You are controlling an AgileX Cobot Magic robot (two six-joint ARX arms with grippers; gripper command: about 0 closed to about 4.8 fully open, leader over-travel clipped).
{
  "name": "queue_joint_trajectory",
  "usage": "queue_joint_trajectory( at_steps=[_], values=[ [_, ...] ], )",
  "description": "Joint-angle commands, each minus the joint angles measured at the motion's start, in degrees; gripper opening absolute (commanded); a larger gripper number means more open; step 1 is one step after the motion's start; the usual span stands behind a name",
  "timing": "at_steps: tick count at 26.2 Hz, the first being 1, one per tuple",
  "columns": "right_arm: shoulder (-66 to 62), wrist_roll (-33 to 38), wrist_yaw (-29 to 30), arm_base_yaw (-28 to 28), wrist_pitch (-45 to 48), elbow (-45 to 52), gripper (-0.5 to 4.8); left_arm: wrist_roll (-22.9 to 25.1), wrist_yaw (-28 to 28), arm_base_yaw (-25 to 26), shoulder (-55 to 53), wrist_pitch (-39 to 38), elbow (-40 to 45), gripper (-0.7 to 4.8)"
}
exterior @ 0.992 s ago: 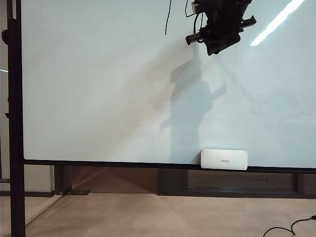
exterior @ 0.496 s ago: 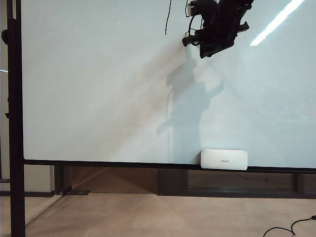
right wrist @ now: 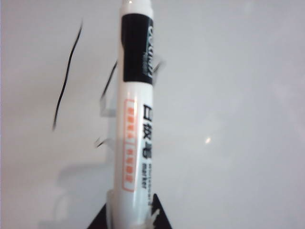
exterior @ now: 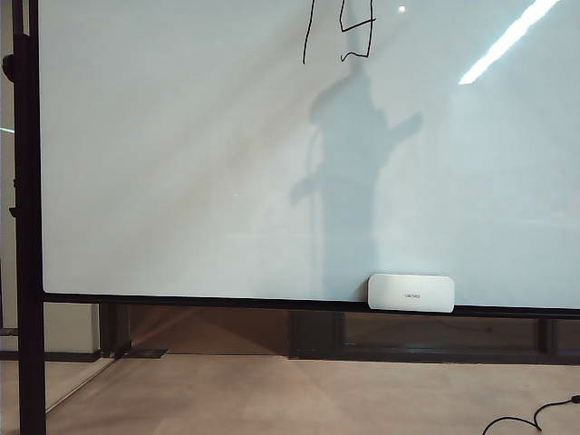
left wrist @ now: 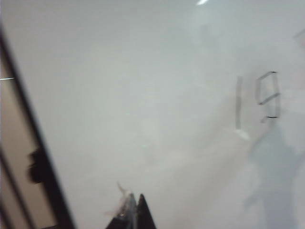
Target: Reach to the right to find the marker pen, pick it up, and write the number 19 on the whiteboard.
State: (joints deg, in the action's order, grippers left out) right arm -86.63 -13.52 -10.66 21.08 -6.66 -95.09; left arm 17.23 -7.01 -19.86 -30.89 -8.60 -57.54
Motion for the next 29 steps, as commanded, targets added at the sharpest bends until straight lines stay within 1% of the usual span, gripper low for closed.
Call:
queue_joint_trajectory(
  at_steps=[1,2,3,4,8,12,17,18,21,22,23,24,25,26,27,28,29],
  values=[
    [10.0,0.0,-4.5,-0.3,-6.0,-0.3,-0.01,1.2,-7.4,0.0,6.1,-5.4,-0.6,-0.05],
    [12.1,0.0,-5.2,-0.3,-7.5,-0.3,-0.01,1.7,-8.7,0.0,7.2,-7.1,-1.1,-0.05],
    [16.8,-0.1,-6.8,-0.3,-11.4,-0.3,-0.01,2.1,-11.0,0.0,9.5,-11.5,-2.7,-0.05],
    [18.9,-0.2,-7.5,-0.3,-13.3,-0.3,-0.01,2.1,-11.2,0.0,10.3,-13.8,-3.7,-0.05],
    [28.2,-0.4,-9.9,-0.3,-23.7,-0.3,-0.01,2.1,-11.2,0.0,13.3,-24.2,-8.7,-0.05],
    [36.3,-0.4,-12.1,-0.3,-33.9,-0.3,-0.01,1.2,-11.3,0.0,15.5,-32.2,-13.4,-0.05],
    [46.1,-0.7,-14.0,-0.2,-42.3,-0.3,-0.01,0.3,-12.7,0.1,17.3,-42.8,-18.6,-0.05],
    [50.4,-0.6,-15.2,-0.2,-45.5,-0.3,-0.01,-0.7,-12.5,0.8,18.4,-47.5,-20.0,-0.05],
    [56.0,0.4,-15.3,-0.3,-50.4,-0.3,-0.02,-2.9,-12.0,2.6,20.9,-50.6,-20.3,-0.05],
    [58.0,1.0,-15.4,-0.3,-52.5,-0.2,-0.02,-3.1,-11.0,3.1,21.8,-51.2,-20.3,-0.05],
    [60.9,2.1,-15.4,-0.4,-55.7,-0.2,-0.02,-4.6,-7.0,5.1,23.9,-52.1,-20.3,-0.05],
    [62.7,3.0,-15.5,-0.4,-57.7,-0.2,-0.02,-5.5,-5.0,6.3,24.9,-52.5,-20.3,-0.05],
    [65.2,4.3,-15.4,-0.7,-60.8,-0.2,-0.02,-6.2,-2.4,8.9,26.4,-54.1,-20.2,-0.05],
    [66.4,5.4,-15.3,-1.1,-62.8,-0.2,-0.02,-6.4,-1.6,10.1,26.9,-55.1,-20.1,-0.05],
    [68.1,6.8,-14.9,-2.1,-66.6,-0.2,-0.01,-7.8,2.2,13.0,27.5,-57.8,-20.1,-0.05],
    [69.2,7.7,-14.7,-2.7,-69.0,-0.2,-0.01,-8.5,4.2,14.6,27.8,-59.0,-20.1,-0.05],
    [71.0,8.6,-13.7,-3.3,-72.3,-0.2,-0.01,-10.3,8.5,18.9,28.2,-61.0,-20.1,-0.05]
  ],
)
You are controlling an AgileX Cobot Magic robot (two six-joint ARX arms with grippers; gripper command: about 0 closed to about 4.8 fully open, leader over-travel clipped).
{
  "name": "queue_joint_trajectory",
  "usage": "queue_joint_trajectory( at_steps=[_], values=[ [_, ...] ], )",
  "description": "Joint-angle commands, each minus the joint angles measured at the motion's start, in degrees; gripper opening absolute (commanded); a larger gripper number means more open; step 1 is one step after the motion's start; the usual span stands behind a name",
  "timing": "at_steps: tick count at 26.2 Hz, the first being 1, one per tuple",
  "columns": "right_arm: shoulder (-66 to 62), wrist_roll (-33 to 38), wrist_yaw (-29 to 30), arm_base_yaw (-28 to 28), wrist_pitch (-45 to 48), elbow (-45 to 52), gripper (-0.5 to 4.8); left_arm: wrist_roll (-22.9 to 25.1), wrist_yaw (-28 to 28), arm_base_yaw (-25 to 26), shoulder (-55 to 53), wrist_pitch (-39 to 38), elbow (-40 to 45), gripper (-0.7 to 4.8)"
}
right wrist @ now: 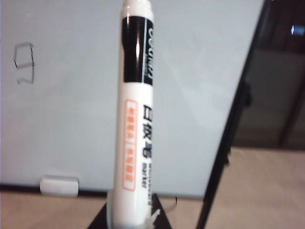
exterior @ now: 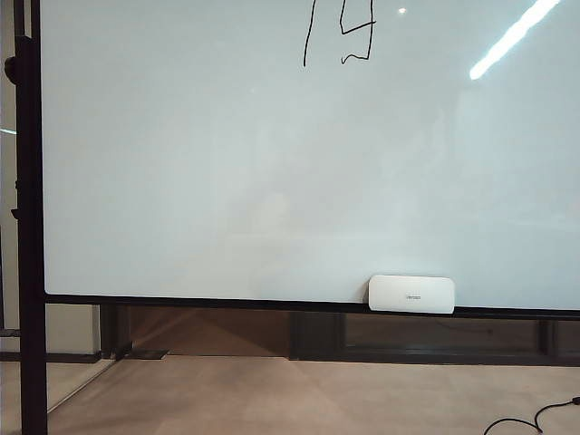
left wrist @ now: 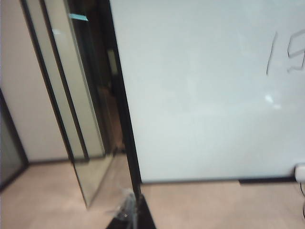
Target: Reach to the right to find the marker pen, pick it up, and write the number 19 on the whiteboard.
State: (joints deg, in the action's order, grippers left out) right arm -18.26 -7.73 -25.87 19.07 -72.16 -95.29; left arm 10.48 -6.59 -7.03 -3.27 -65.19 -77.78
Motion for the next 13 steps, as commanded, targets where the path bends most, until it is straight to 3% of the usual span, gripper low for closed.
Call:
queue_joint_trajectory(
  at_steps=[1,4,6,13],
  values=[
    [3.4,3.3,2.2,-1.3,-7.3,0.0,-0.01,-3.9,10.5,8.6,0.9,-5.2,0.1,-0.05],
    [6.3,8.0,6.3,-3.7,-7.2,0.3,-0.01,-9.4,19.7,15.5,1.3,-6.6,0.7,-0.05],
    [7.0,7.7,9.0,-4.5,-7.3,2.6,-0.01,-13.5,21.2,18.4,1.3,-5.4,2.7,-0.05],
    [13.0,12.6,19.8,-4.9,-5.7,23.5,-0.01,-16.7,25.4,19.6,3.0,-1.9,14.5,-0.05]
  ],
)
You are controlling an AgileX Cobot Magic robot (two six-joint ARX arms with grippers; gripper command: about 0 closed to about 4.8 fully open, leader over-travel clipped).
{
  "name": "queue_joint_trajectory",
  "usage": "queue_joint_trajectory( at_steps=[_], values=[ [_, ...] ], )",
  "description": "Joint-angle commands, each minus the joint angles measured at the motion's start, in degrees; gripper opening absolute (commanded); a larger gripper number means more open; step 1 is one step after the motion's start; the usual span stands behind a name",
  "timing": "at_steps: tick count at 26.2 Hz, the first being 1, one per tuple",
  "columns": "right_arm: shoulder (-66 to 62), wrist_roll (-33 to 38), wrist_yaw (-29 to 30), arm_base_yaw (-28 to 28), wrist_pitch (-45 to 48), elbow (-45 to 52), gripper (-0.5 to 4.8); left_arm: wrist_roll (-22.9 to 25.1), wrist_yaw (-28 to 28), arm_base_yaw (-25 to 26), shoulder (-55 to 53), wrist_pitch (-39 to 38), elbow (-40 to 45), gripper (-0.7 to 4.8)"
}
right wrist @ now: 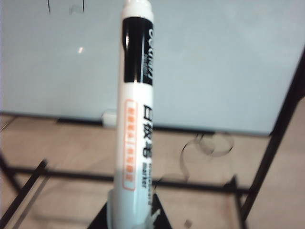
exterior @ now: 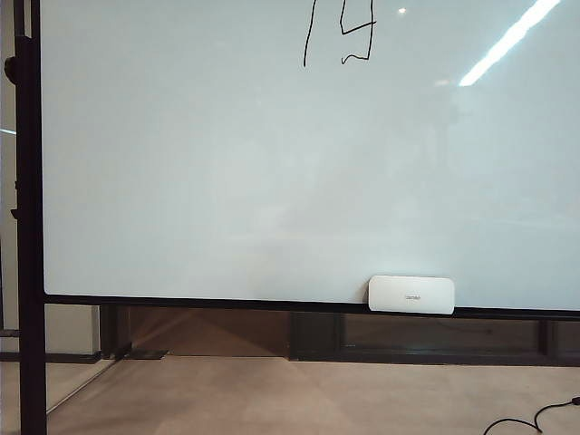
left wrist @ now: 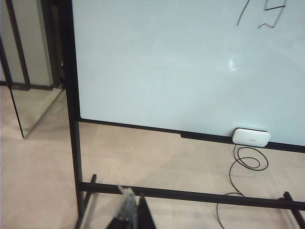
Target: Reach to the right to find the marker pen, pick it up, and write the number 19 on the whiteboard.
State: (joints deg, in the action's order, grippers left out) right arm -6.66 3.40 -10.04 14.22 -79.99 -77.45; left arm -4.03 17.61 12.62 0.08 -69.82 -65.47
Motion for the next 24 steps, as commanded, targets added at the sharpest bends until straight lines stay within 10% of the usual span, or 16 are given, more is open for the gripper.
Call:
queue_joint_trajectory(
  at_steps=[1,9,24],
  values=[
    [3.3,2.6,6.3,-0.5,4.4,11.2,-0.01,-3.0,3.8,0.7,-0.3,5.6,5.0,-0.05],
    [6.4,4.1,20.4,-5.2,25.8,33.1,-0.01,-6.3,3.6,3.0,-0.3,20.5,20.5,-0.05],
    [6.4,5.6,20.0,-5.5,57.8,57.5,-0.01,-18.5,6.1,2.8,-0.5,52.8,48.7,-0.05]
  ],
)
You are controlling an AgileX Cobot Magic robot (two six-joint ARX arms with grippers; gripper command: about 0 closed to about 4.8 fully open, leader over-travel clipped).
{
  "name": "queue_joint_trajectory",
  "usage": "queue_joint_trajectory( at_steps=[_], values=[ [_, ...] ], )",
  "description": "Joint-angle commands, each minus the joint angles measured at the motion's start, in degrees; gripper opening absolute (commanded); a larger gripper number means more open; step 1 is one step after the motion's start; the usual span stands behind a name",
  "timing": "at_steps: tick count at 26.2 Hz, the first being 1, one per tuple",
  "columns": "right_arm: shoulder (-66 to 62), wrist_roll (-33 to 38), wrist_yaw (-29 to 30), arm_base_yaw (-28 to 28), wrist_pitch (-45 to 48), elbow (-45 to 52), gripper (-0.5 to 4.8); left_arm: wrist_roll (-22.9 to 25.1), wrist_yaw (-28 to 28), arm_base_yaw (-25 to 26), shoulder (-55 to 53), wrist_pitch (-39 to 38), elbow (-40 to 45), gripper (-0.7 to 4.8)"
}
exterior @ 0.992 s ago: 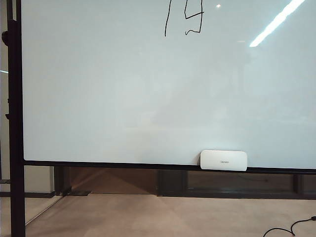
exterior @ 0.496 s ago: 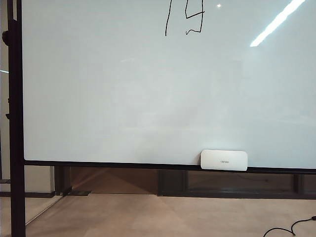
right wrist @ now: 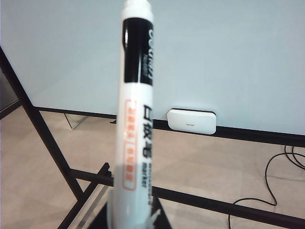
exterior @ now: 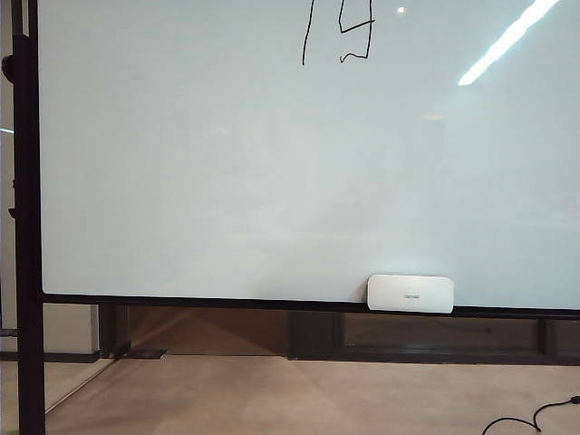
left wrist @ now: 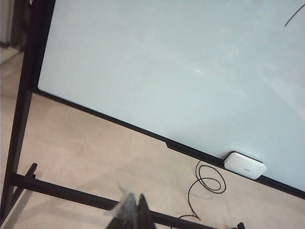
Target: Reach to the right to find the marker pen, pick it up, and write the number 19 on the whiteboard.
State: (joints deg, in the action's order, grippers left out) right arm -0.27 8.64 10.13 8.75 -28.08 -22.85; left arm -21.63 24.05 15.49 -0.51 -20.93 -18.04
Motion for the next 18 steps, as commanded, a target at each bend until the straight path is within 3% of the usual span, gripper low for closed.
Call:
queue_joint_trajectory(
  at_steps=[1,7,18],
  values=[
    [0.0,0.4,-0.4,0.0,6.9,4.1,-0.01,-0.9,-1.5,-0.1,0.1,3.9,1.8,-0.05],
    [0.0,4.6,-4.2,0.0,10.4,11.1,-0.01,0.0,-6.4,-0.1,0.1,4.0,4.3,-0.05],
    [0.1,4.6,-4.3,0.1,17.5,21.3,-0.01,4.0,-5.7,-0.1,0.1,8.2,13.6,-0.05]
  ],
)
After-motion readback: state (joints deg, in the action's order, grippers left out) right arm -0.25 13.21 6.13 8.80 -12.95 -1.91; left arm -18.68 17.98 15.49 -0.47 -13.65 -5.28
